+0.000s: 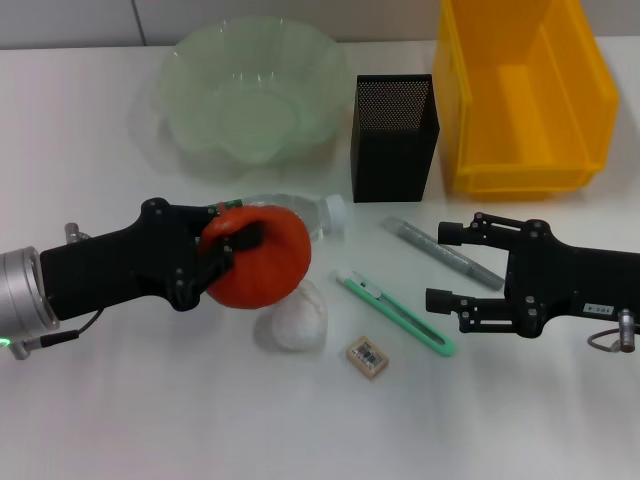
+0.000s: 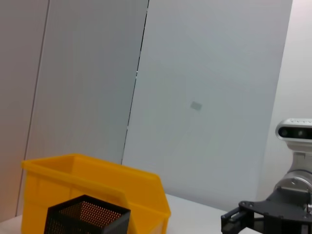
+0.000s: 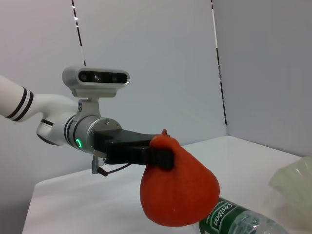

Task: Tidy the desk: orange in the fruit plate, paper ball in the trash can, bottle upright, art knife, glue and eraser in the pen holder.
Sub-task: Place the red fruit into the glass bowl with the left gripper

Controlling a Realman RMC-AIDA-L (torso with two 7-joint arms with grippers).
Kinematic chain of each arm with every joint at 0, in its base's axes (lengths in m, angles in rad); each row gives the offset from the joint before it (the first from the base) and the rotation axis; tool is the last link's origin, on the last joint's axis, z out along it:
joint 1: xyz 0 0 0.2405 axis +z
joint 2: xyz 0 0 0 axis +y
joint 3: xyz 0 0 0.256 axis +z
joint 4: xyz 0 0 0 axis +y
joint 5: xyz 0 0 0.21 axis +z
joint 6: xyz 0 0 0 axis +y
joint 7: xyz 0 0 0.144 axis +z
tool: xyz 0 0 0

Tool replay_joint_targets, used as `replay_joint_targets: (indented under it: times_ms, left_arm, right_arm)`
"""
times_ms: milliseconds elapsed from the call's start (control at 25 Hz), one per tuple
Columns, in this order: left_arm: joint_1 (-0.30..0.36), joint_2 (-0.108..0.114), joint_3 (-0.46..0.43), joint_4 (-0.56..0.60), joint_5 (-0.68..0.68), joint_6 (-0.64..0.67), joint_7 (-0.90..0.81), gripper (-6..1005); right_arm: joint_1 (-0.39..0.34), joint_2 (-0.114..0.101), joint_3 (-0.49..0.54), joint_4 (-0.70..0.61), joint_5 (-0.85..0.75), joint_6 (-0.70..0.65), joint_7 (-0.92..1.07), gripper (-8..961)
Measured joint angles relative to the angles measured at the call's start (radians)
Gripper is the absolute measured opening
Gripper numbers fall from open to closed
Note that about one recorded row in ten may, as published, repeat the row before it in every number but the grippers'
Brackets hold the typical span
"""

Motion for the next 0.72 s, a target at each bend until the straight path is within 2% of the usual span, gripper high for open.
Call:
replay_joint_targets:
  times_ms: [160,320,560,720]
  left_arm:
    - [-0.011,-0.003,-0.007,-0.015,-0.025,-0.001,0.000,62]
    - [-0.043,-0.004,-0.008,-0.095,-0.147,-0.043,0.036,59]
    - [-0.129,-0.009,-0.008,-0.198,-0.355,-0.219,0.089,59]
    - [-0.203,-0.013,-0.004,-0.221,-0.424,-0.380,0.129,58]
  right_arm:
    - [-0.001,0.000,0.000,0.000,0.000,0.000,-0.001,813]
    - [-0.002,0.001,0.005,0.000,0.000,0.000,-0.001,814]
    - [-0.009,0.001,0.025,0.000,0.000,0.010,-0.003,814]
    - [-0.016,0.003,0.045,0.000,0.000,0.012,-0.014,814]
